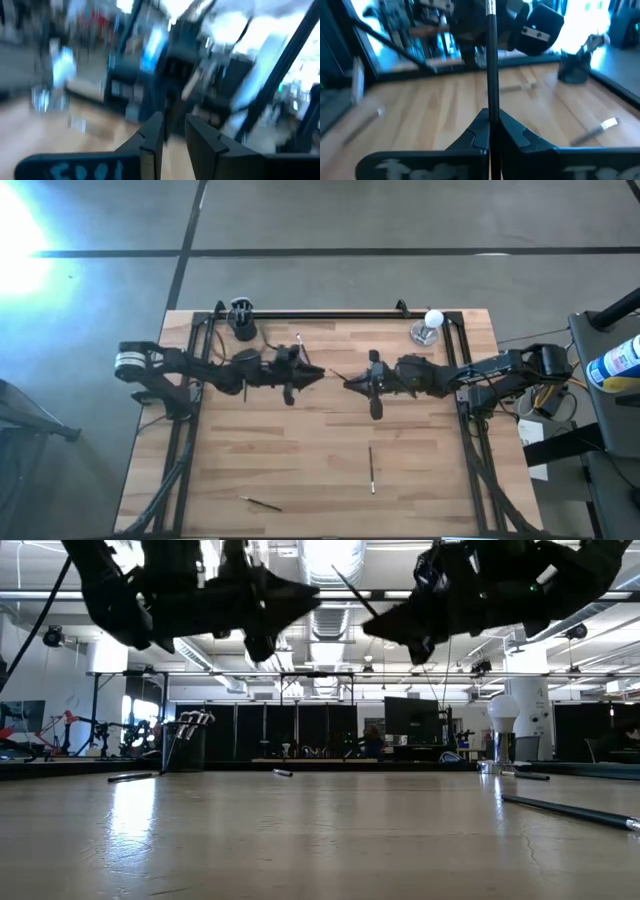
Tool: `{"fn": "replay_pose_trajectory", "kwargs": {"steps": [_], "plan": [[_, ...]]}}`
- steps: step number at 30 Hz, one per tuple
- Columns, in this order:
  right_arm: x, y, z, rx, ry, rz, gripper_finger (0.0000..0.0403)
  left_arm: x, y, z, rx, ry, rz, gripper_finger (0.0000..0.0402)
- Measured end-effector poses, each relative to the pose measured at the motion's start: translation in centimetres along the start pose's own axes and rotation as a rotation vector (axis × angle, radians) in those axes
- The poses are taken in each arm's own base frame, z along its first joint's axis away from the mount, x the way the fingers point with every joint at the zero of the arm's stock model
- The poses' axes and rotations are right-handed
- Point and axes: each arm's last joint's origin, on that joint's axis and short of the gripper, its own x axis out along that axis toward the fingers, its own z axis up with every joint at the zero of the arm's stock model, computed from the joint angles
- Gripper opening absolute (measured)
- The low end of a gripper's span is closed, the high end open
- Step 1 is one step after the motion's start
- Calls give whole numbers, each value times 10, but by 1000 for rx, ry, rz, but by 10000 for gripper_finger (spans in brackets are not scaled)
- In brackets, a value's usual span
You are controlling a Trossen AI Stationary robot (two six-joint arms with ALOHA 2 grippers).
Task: Put items in baskets/containers
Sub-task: Put the foundation brush into the pen holder
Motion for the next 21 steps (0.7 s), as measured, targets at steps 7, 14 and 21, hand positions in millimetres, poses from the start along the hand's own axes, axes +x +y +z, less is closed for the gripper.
{"fn": "replay_pose_trajectory", "kwargs": {"steps": [7, 14, 21], "plan": [[13, 1, 13, 25, -103, 18, 9, 8, -8, 9, 74, -86, -17, 74], [26, 2, 22, 23, -118, 38, 9, 23, -17, 21, 185, -124, -22, 74], [31, 2, 22, 19, -112, 43, 9, 27, -19, 26, 264, -132, -45, 58]]}}
